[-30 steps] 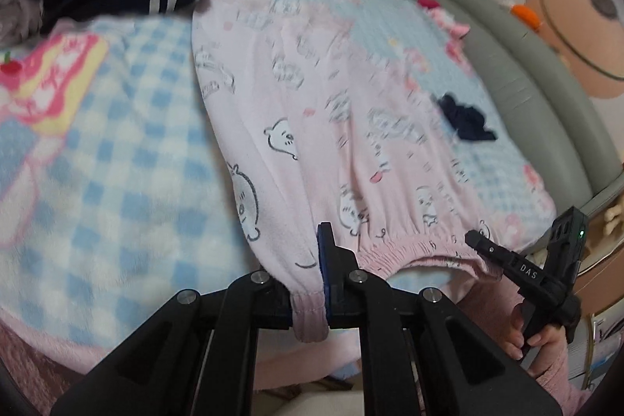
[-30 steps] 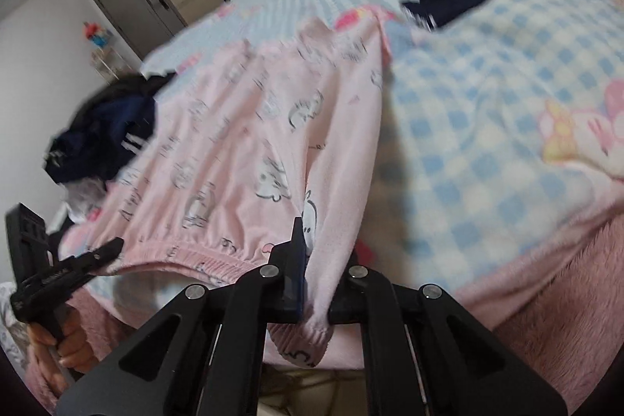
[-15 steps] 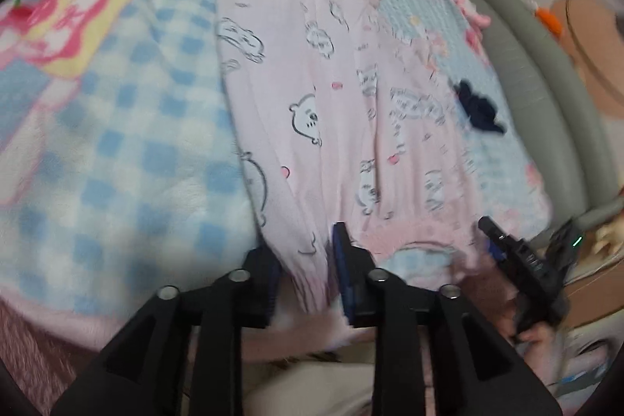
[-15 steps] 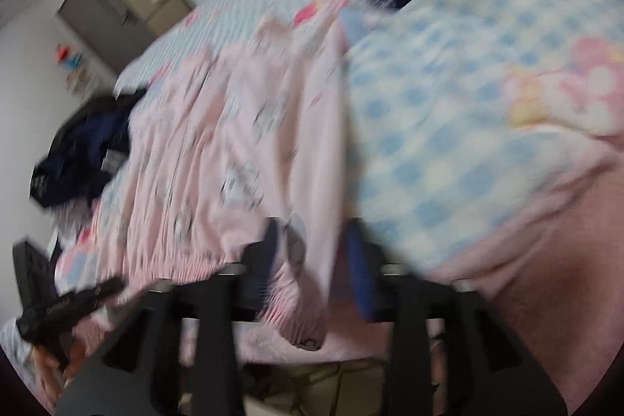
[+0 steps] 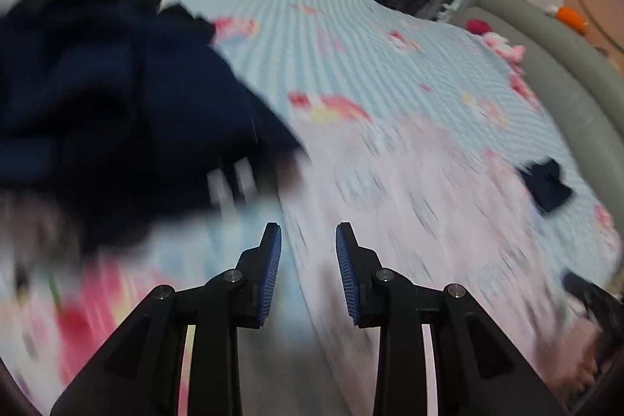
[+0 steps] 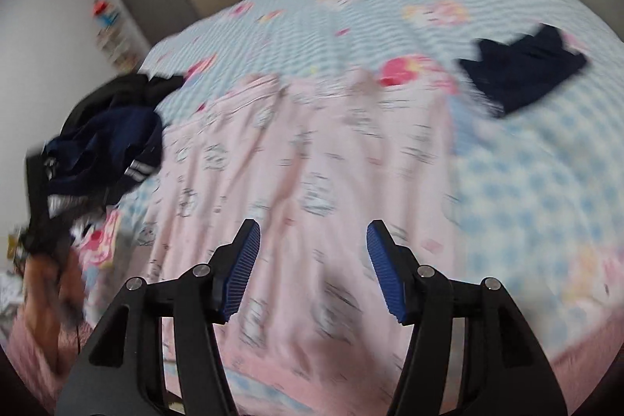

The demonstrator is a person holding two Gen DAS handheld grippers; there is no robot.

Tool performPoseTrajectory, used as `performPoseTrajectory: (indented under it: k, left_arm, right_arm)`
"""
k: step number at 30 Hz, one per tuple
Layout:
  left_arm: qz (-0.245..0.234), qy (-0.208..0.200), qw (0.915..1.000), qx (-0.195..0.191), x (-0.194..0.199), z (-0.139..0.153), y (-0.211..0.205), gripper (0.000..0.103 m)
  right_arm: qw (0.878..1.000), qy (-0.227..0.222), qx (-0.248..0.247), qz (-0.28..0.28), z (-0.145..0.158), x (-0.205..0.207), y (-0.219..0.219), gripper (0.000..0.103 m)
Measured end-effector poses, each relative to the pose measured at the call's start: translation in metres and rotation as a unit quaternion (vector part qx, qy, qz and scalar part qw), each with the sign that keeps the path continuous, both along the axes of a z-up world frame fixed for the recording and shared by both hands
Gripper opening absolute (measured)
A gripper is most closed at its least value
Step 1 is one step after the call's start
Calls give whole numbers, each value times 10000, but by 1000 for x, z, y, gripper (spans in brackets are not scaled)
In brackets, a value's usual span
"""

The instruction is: Fold clothes

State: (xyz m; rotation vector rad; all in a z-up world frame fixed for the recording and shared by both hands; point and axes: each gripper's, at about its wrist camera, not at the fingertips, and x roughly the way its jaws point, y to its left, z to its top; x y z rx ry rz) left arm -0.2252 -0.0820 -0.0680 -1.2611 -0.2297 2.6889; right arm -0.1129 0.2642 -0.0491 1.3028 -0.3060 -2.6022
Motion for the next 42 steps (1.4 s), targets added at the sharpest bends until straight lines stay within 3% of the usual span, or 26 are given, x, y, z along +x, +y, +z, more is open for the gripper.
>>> performPoseTrajectory:
  k: [2,6,7,8,11,13,16,17,23,25,26,28,31,33,37,40,42]
  left_arm:
    - [102,122,9997,-193,-38,1,-1,31]
    - [453,-582,9959,-531,-88,-35,-23,30]
    - [509,-697,9941,-657,-89,-43,-35,26]
    - [546,-781,9924,-779,-87,-50,-48,14]
    - [730,-1005,9876,-959,-74,-65,-91,7]
    - [801,-1065,9869,-911,-66,-61,-116,7]
    - [1142,-1046,9734,-1686,-63,-49,-140,6]
    - [1184,-1100,9709,-1765,-62,-45,-145,6]
    - [1233,-1590,9646,-1703,-50,-28,-163,7]
    - [1249,-1752,9620,-1681,-46,-22,-169,12]
    - [1056,-1602,9695,-1522,-39,-15,-154,24]
    - [570,-1087,9860,-1127,-28,-1,-115,35]
    - [-135,-422,9976,-530,-19,12,-56,36]
    - [-463,-403,9980,-147,-34,-1,-30,36]
    - [-612,-654,9944,566,-67,-37,-13,36]
    - [-607,-715,9887,1165,-79,-53,-13,33]
    - [-810,-549,9876,1227,-78,-52,-7,17]
  right_arm:
    - [9995,-41,175,270,-4,-15,-21,59]
    - [9969,-251,410,621,-19,-44,-53,59]
    - [9963,-309,441,676,-23,-50,-58,59]
    - [9957,-360,451,724,-28,-56,-62,59]
    - [9937,-486,549,850,-39,-72,-72,59]
    - [9926,-534,655,872,-45,-83,-76,59]
    - [9928,-526,693,819,-45,-97,-76,59]
    - [9932,-512,683,791,-44,-100,-74,59]
    - [9940,-527,774,560,-47,-107,-48,60]
    - [9937,-675,788,420,-58,-107,-37,60]
    - [9942,-729,699,380,-64,-105,-31,60]
    - [9955,-758,437,358,-72,-99,-22,60]
    - [9957,-744,376,400,-67,-100,-22,60]
    - [9957,-688,346,513,-52,-111,-28,60]
    - [9952,-509,320,776,-20,-138,-42,60]
    - [9918,-344,856,886,-17,-169,-56,60]
    - [9878,-411,1283,787,-25,-190,-65,60]
